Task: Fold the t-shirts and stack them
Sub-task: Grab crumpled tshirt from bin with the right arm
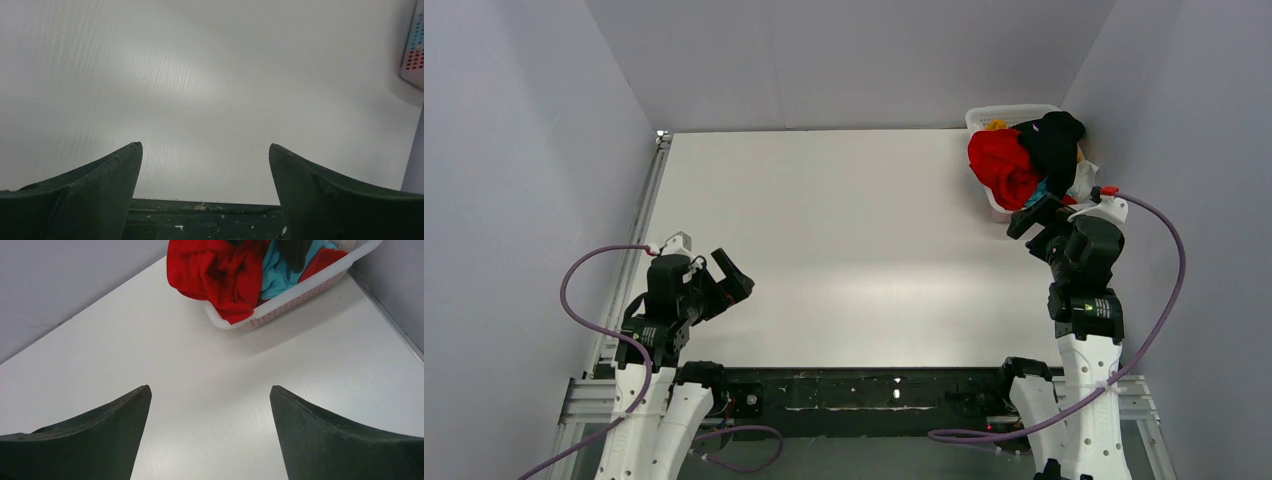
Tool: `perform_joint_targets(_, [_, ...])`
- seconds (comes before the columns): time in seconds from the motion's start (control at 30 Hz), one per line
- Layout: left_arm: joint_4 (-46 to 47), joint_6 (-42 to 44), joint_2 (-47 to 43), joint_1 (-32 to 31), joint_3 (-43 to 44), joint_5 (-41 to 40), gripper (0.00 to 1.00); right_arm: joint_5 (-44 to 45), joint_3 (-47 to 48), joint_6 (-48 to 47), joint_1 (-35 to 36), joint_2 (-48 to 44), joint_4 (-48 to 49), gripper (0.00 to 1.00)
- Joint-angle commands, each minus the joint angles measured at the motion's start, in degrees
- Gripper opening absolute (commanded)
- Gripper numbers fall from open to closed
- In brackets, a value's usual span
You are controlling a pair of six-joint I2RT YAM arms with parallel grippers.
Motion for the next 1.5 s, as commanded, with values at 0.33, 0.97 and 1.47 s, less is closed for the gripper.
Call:
perform_joint_targets(0.33, [-2.5,-0.8,0.1,0.1,0.4,1.0,0.99,2.0,23.9,-6.5,-0.4,19.9,-4.5,0.98])
perform_joint_targets(0.97, [-2.2,-0.8,-0.2,0.1,-0.5,0.7,1.00,2.6,53.9,-8.9,-5.6,55.8,-22.0,0.92])
perform_joint_targets(1.47, [-2.7,0.5,-0.4,0.1,-0.3,-0.7,0.99,-0.6,50.4,-3.4,-5.6,58.4,-13.7,0.63])
